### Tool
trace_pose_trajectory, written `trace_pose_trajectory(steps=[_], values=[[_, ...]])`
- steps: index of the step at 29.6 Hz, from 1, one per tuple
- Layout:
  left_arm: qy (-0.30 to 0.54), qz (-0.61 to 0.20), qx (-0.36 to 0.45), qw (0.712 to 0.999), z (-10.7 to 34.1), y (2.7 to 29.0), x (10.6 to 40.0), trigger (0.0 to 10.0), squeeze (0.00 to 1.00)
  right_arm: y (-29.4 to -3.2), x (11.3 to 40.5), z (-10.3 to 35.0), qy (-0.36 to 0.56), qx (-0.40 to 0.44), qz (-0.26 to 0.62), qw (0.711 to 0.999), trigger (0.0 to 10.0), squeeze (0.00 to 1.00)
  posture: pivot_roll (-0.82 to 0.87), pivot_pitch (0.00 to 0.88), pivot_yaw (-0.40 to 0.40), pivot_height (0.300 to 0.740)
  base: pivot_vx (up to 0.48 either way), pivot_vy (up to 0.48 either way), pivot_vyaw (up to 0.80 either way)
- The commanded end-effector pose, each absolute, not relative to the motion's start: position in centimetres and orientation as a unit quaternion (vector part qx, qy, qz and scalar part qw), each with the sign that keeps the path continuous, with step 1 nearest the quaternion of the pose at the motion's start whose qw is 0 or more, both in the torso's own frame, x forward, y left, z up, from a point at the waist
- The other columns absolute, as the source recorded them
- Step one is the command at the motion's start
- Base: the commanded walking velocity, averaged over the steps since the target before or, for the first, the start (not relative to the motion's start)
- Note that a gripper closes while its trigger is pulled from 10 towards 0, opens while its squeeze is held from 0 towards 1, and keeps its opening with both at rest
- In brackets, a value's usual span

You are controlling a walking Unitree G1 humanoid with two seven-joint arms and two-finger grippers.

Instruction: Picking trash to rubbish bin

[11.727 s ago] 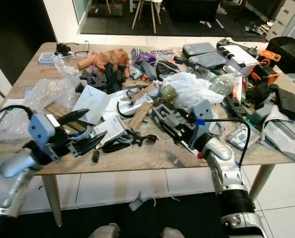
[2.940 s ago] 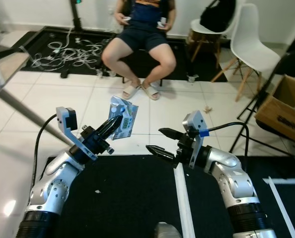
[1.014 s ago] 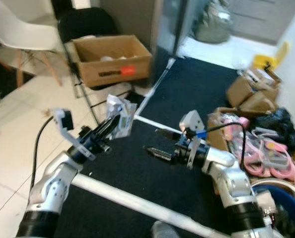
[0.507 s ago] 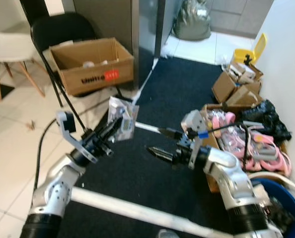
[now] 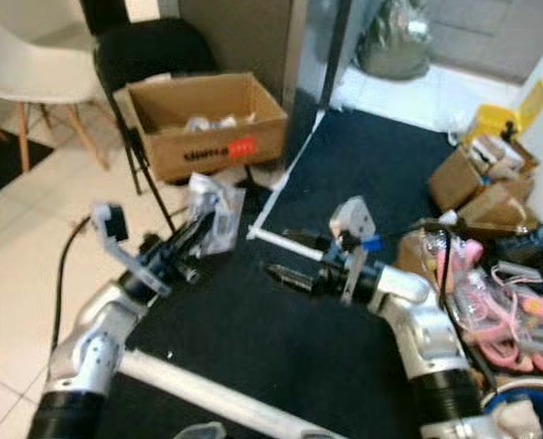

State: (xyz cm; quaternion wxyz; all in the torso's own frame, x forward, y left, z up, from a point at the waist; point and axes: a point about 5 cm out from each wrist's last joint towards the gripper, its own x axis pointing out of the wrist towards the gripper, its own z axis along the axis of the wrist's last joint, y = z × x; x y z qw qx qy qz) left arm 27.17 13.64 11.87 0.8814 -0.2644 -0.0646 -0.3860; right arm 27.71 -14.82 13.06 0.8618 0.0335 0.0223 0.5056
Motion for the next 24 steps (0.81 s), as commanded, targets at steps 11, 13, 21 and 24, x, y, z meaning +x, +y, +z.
trace_pose_trajectory(steps=[11,13,21,24], values=[[-0.063,-0.395,-0.263,0.878,11.94,13.19,27.15,10.0,0.00,-15.18,27.74,13.06,0.025,0.037,0.496,0.867,10.0,0.00,0.00,0.000,-0.022,0.740,0.465,0.000,0.00],[-0.064,-0.395,-0.263,0.878,11.95,13.20,27.14,10.0,0.00,-15.18,27.74,13.08,0.025,0.037,0.495,0.868,10.0,0.00,0.00,0.000,-0.022,0.740,0.465,0.000,0.00],[-0.064,-0.396,-0.262,0.878,11.98,13.16,27.14,10.0,0.00,-15.19,27.81,13.08,0.027,0.034,0.493,0.869,10.0,0.00,0.00,0.000,-0.024,0.740,0.464,0.000,0.00],[-0.064,-0.396,-0.262,0.878,11.98,13.15,27.13,10.0,0.00,-15.18,27.83,13.05,0.029,0.034,0.493,0.869,10.0,0.00,0.00,0.000,-0.024,0.740,0.463,0.000,0.00]])
